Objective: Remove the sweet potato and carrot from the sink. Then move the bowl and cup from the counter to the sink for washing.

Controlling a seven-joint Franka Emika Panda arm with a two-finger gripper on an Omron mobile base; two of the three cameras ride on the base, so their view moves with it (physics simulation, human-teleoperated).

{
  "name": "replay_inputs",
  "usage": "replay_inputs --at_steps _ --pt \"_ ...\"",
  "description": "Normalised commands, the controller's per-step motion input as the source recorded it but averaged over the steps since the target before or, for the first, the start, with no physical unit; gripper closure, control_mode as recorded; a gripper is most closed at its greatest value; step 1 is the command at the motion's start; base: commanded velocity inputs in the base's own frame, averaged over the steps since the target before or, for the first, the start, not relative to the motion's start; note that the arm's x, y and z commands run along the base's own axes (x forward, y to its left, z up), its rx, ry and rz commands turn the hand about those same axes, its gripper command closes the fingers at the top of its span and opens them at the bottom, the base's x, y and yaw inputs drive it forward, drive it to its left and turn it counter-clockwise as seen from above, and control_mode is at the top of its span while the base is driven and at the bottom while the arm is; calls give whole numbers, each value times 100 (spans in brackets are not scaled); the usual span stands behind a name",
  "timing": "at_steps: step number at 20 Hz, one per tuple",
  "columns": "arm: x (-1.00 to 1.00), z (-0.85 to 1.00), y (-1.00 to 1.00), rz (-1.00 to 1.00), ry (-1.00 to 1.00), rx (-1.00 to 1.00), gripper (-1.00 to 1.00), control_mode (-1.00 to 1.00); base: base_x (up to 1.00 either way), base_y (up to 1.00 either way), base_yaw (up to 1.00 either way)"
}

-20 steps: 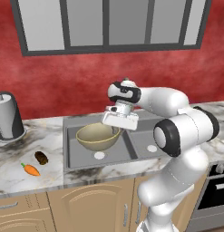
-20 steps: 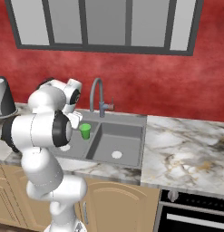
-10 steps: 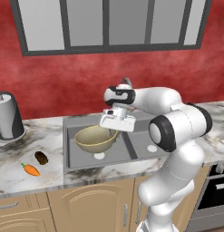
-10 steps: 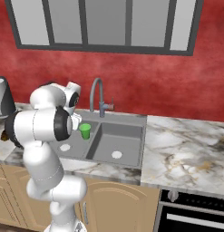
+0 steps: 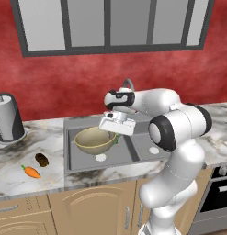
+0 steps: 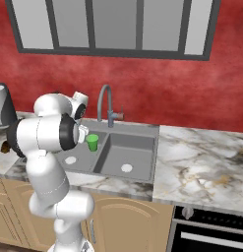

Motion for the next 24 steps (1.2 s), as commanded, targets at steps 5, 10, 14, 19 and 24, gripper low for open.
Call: replay_inputs --at_steps 5,10,14,19,24 --pt "10 -19 6 -12 0 0 100 -100 0 0 0" --pt "10 -18 9 -11 -1 0 100 -100 0 0 0" --pt "6 -16 8 -11 0 0 100 -100 0 0 0" --pt "0 -15 9 -9 0 0 100 -100 0 0 0" --pt "0 -14 9 -7 0 0 100 -100 0 0 0"
